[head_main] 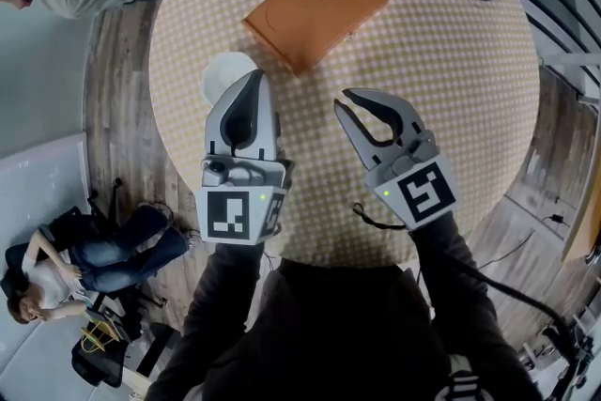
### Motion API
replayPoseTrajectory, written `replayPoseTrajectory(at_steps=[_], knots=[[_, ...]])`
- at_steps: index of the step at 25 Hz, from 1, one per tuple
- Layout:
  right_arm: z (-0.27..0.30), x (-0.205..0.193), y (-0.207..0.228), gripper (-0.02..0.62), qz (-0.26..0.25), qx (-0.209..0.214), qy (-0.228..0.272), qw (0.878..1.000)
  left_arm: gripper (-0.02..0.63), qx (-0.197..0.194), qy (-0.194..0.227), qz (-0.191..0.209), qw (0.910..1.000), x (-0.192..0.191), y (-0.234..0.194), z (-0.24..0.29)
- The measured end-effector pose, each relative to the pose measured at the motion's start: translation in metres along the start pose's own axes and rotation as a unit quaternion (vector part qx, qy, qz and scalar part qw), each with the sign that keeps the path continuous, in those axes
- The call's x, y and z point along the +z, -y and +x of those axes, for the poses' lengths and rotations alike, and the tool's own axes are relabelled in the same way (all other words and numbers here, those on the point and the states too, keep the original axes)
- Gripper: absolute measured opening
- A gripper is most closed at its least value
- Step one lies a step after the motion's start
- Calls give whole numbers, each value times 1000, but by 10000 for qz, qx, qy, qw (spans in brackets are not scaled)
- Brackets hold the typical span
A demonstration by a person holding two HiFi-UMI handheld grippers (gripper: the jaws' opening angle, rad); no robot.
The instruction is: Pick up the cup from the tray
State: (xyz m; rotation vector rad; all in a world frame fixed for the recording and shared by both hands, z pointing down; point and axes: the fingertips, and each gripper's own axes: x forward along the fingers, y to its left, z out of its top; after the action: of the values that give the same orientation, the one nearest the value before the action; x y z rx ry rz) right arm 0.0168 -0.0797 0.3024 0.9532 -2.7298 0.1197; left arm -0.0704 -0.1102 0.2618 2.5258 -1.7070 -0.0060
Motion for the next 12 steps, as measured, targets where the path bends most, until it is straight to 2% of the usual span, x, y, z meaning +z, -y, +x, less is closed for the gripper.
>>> replayPoseTrajectory(at_steps=[9, 12], knots=[[13, -8, 24, 49, -32, -133, -63, 9999, 6, -163, -108, -39, 9998, -9, 9, 15], [33, -9, 39, 49, -172, -204, -171, 9995, 6, -195, -153, -218, 9995, -14, 12, 18]])
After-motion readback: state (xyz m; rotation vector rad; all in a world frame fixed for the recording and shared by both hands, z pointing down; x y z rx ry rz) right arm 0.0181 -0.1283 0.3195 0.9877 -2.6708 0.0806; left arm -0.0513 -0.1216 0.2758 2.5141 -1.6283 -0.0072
